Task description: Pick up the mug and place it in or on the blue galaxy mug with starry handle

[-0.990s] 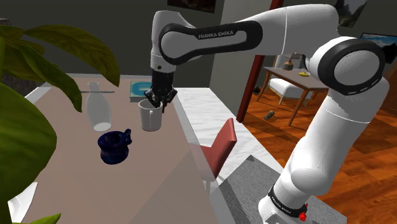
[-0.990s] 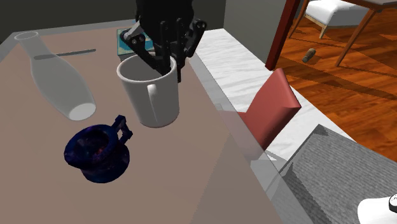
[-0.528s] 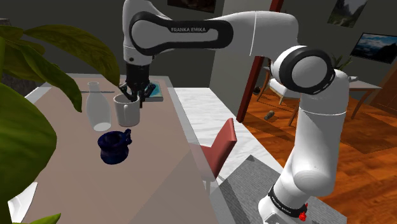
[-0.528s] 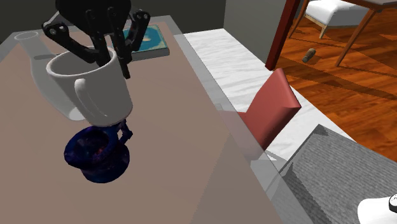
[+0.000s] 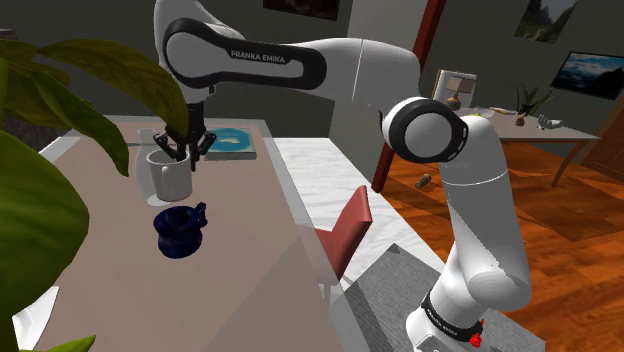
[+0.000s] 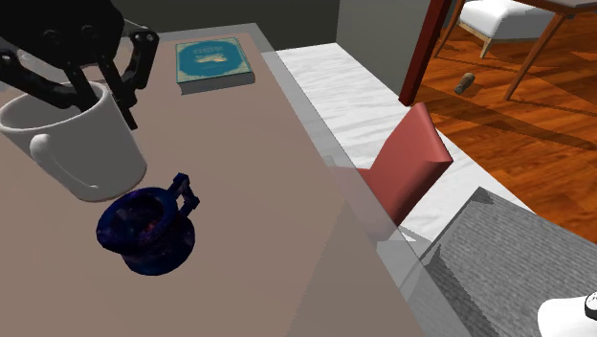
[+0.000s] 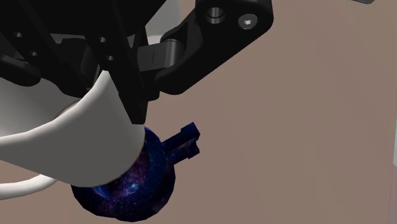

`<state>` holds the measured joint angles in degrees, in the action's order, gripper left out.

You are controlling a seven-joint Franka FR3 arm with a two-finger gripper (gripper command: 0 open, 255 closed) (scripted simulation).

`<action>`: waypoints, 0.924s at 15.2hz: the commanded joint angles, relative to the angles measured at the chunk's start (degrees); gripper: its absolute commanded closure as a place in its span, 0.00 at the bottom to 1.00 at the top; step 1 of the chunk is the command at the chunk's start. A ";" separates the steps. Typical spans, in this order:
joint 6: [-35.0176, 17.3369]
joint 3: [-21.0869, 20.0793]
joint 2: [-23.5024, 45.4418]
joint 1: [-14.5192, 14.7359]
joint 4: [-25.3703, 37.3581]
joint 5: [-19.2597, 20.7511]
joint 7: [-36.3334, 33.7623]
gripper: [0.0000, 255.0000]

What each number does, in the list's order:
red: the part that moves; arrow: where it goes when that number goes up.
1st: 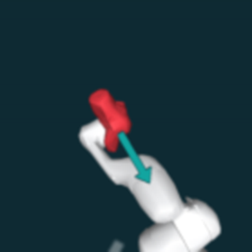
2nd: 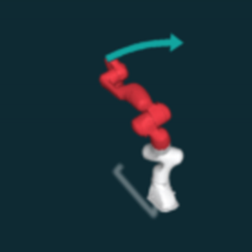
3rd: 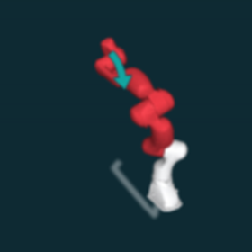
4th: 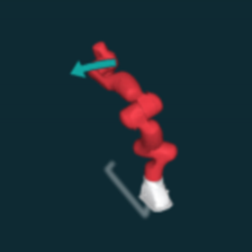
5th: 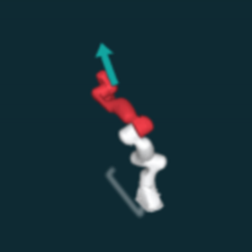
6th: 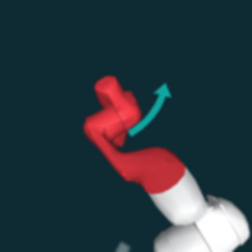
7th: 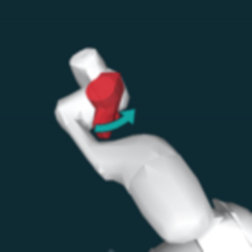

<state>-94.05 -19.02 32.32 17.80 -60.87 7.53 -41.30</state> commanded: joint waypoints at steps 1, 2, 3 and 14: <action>-1.53 0.03 0.00 -0.17 -1.47 0.00 -0.02 1.00; -2.44 0.02 -0.21 -0.32 -2.60 -0.05 -0.03 1.00; -3.33 0.02 -0.39 -0.47 -3.68 -0.09 -0.03 1.00; -11.81 0.14 -0.95 -1.45 -12.80 -0.12 -0.13 1.00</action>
<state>-105.10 -18.89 31.48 16.43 -72.83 7.42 -41.40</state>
